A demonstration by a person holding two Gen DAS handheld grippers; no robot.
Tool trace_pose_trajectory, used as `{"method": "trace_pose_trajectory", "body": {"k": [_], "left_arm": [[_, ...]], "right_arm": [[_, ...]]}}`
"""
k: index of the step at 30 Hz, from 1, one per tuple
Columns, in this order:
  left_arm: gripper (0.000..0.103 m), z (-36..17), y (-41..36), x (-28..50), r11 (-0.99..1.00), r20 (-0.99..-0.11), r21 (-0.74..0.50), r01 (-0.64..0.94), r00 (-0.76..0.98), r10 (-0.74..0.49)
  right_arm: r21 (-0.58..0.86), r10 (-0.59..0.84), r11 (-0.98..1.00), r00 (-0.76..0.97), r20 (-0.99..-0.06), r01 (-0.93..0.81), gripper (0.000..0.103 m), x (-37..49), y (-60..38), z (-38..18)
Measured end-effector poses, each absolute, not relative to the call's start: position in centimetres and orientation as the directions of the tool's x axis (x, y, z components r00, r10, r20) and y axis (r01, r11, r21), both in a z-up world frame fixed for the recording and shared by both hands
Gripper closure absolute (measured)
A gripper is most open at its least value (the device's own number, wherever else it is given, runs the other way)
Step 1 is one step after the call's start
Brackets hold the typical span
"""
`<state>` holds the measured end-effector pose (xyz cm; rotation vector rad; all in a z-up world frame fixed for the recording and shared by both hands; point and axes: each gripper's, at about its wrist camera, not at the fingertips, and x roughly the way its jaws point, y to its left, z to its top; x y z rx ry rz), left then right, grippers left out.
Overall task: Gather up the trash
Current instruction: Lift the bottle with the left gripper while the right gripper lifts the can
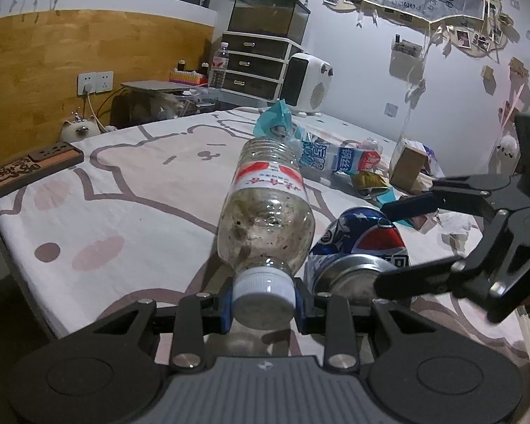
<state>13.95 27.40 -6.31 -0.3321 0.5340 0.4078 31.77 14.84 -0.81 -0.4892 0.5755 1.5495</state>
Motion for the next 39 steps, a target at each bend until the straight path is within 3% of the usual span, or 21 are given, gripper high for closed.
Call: {"method": "trace_pose_trajectory", "body": {"k": [9, 10, 39], "left_arm": [[0.070, -6.4, 27.1, 13.8, 0.867, -0.550, -0.209, -0.452, 0.787, 0.278], [0.070, -6.3, 27.2, 13.7, 0.867, -0.549, -0.208, -0.452, 0.788, 0.279], [0.070, -1.8, 19.5, 9.7, 0.907, -0.447, -0.175, -0.383, 0.852, 0.273]], "right_arm": [[0.006, 0.704, 0.001, -0.004, -0.711, -1.000, 0.002, 31.3, 17.1, -1.6], [0.012, 0.704, 0.011, 0.000, -0.710, -1.000, 0.008, 31.4, 17.1, -1.7], [0.073, 0.674, 0.576, 0.422, -0.606, -0.814, 0.009, 25.4, 3.4, 2.1]]}}
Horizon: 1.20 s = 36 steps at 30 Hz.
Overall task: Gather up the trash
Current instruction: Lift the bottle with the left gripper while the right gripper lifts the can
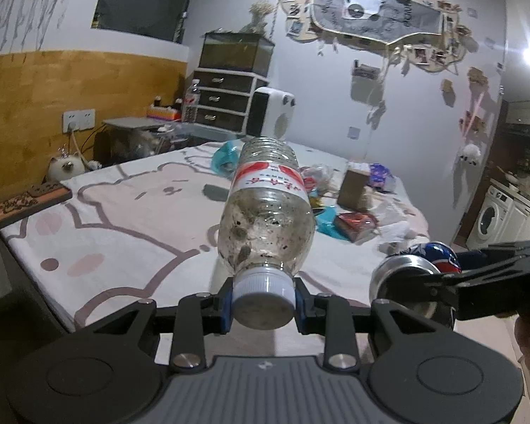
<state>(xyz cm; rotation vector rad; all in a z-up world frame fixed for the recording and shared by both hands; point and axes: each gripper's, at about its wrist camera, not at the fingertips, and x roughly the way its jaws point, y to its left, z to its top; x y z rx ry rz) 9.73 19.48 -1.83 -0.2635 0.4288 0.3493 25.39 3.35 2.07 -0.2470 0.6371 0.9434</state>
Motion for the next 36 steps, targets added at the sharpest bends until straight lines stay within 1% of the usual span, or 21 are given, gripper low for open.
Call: {"method": "trace_pose_trajectory", "body": {"k": [8, 12, 21, 32, 36], "left_arm": [[0.070, -0.9, 15.9, 10.0, 0.937, -0.417, -0.156, -0.312, 0.881, 0.224], [0.070, -0.8, 14.1, 11.0, 0.949, -0.416, -0.152, -0.276, 0.889, 0.192], [0.070, -0.4, 9.0, 14.0, 0.976, -0.416, -0.149, -0.158, 0.906, 0.083], [0.070, 0.1, 1.5, 18.0, 0.993, -0.422, -0.118, 0.003, 0.905, -0.053], [0.070, -0.1, -1.1, 19.6, 0.992, -0.437, -0.118, 0.046, 0.894, -0.094]], "right_arm": [[0.114, 0.641, 0.676, 0.505, -0.577, -0.728, 0.009, 23.8, -2.3, 2.5], [0.126, 0.610, 0.728, 0.553, -0.567, -0.674, 0.009, 23.4, -5.4, 2.7], [0.149, 0.538, 0.818, 0.646, -0.541, -0.556, 0.009, 22.6, -12.8, 2.6], [0.195, 0.401, 0.915, 0.751, -0.525, -0.353, 0.009, 22.7, -23.1, 1.8], [0.201, 0.339, 0.941, 0.779, -0.528, -0.273, 0.009, 22.9, -26.5, 1.3]]}}
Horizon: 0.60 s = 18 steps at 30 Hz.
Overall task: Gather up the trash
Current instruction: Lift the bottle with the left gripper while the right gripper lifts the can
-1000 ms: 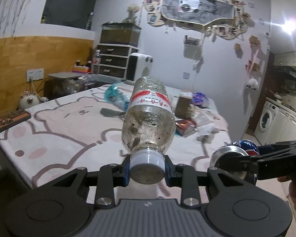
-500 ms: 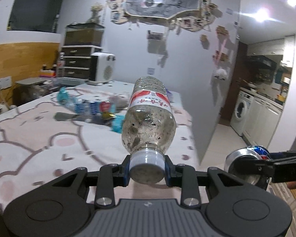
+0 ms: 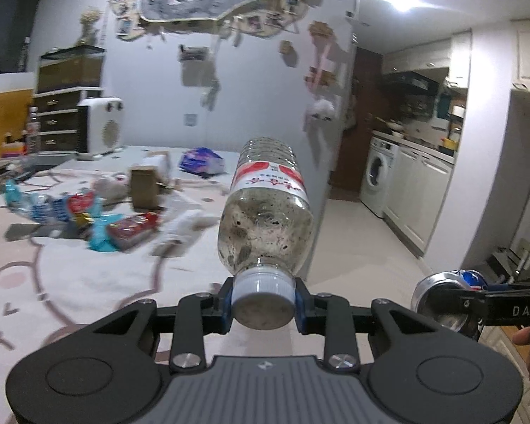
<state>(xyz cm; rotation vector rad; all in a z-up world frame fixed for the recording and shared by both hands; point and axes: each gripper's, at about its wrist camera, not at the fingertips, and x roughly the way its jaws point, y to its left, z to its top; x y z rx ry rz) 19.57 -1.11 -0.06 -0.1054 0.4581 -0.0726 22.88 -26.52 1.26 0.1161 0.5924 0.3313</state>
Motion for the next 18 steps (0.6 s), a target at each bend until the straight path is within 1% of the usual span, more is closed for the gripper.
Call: {"method": "trace_pose_trajectory", "body": {"k": [10, 18], "left_arm": [[0.070, -1.4, -8.4, 24.6, 0.978, -0.520, -0.074, 0.193, 0.829, -0.203], [0.070, -3.8, -13.1, 30.2, 0.951, -0.641, -0.100, 0.294, 0.712, -0.287]], "right_arm": [[0.203, 0.229, 0.969, 0.807, -0.545, -0.138, 0.009, 23.9, -32.1, -0.4], [0.213, 0.154, 0.976, 0.803, -0.576, -0.034, 0.009, 26.3, -35.1, -3.1]]}}
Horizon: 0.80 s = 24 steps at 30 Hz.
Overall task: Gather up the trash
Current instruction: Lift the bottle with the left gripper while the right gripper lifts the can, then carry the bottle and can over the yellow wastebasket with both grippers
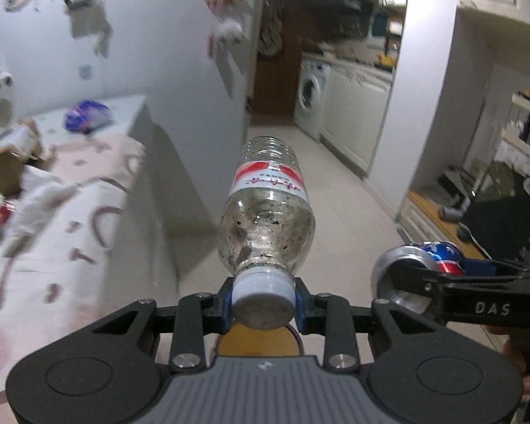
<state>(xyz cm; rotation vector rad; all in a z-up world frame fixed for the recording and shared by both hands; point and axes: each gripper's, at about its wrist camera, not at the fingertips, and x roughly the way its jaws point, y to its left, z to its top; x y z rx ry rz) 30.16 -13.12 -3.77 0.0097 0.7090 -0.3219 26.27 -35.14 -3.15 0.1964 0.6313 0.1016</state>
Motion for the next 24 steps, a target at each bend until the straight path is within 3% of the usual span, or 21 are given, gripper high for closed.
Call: {"method": "trace_pose_trajectory", "body": {"k": [4, 12, 24], "left_arm": [[0.070, -5.9, -14.3, 33.6, 0.942, -0.710, -0.135, 0.308, 0.633, -0.309], [0.070, -12.7, -17.1, 40.5, 0.939, -0.845, -0.077, 0.335, 0.478, -0.239], [0.070, -23.0, -19.7, 48.2, 0.903, -0.959, -0.065, 0.425, 0.222, -0.174]], "right_arm": [[0.221, 0.136, 0.975, 0.782, -0.608, 0.002, 0.009, 28.0, -36.1, -5.3], [0.219, 0.101, 0.974, 0.734, -0.672, 0.066, 0.009, 31.6, -37.2, -9.4], [0.291, 0.095, 0.937, 0.659, -0.746, 0.194, 0.009, 37.8, -38.8, -17.5]]}}
